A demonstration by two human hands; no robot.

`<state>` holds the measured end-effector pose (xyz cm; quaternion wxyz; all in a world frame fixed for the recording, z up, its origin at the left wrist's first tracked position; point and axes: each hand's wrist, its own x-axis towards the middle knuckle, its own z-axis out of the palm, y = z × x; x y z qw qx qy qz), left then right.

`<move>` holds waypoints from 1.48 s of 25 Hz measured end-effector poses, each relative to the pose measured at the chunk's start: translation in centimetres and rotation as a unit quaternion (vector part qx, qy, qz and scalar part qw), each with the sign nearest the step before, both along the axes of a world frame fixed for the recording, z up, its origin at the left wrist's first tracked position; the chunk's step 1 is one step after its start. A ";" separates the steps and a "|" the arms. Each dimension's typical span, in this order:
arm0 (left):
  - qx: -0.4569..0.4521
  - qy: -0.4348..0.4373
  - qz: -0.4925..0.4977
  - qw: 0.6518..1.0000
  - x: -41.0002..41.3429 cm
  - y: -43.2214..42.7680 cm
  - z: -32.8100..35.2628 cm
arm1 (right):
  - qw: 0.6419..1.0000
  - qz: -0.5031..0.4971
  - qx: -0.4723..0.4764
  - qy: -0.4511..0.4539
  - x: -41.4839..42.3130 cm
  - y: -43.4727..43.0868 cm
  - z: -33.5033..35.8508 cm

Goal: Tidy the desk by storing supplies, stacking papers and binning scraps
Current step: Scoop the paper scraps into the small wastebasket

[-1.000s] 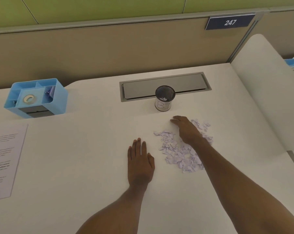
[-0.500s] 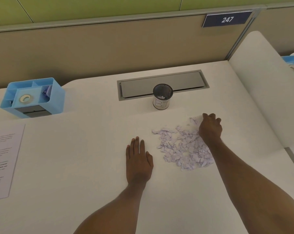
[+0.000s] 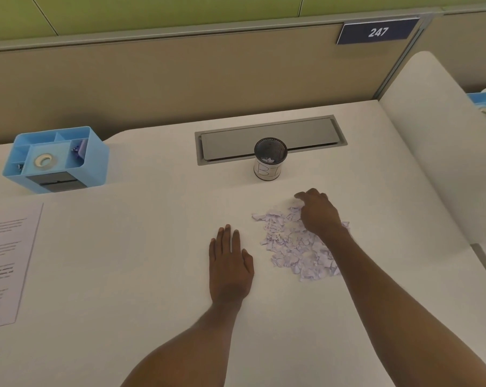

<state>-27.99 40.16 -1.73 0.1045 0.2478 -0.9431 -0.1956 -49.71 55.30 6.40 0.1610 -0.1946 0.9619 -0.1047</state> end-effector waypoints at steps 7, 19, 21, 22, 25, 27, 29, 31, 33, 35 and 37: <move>0.001 -0.008 -0.002 1.000 0.0 0.0 0.0 | 0.989 0.104 0.015 -0.100 -1.0 1.1 0.8; 0.003 -0.004 -0.001 1.000 0.1 0.0 0.0 | 0.987 0.151 0.055 -0.019 0.2 0.5 0.1; 0.003 -0.006 -0.002 1.000 0.1 0.0 0.0 | 0.991 0.130 0.026 -0.015 0.3 0.6 -0.3; 0.002 -0.005 -0.002 1.000 0.1 0.0 0.0 | 0.993 0.121 0.015 -0.012 0.4 0.7 -0.6; 0.003 0.001 -0.001 1.000 0.0 0.1 0.0 | 0.993 0.117 0.004 -0.003 0.3 0.8 -0.9; 0.001 0.007 -0.001 1.000 0.1 0.1 0.0 | 0.994 0.113 0.000 -0.005 -0.1 0.5 -0.8; 0.001 0.011 -0.001 1.000 0.1 0.1 0.0 | 0.995 0.086 -0.040 -0.009 -0.5 0.2 -0.2; 0.001 0.011 -0.001 1.000 0.1 0.1 0.0 | 0.992 0.051 -0.113 -0.019 -1.0 -0.1 1.0; -0.001 0.008 -0.002 1.000 0.1 0.1 -0.1 | 0.985 0.031 -0.167 -0.012 -1.7 -0.6 2.6; -0.003 0.005 -0.003 1.000 0.1 0.1 0.0 | 0.979 0.032 -0.202 0.004 -2.5 -1.7 4.4; -0.002 0.006 -0.001 1.000 0.0 0.1 -0.1 | 0.974 0.043 -0.221 0.028 -3.6 -3.2 6.1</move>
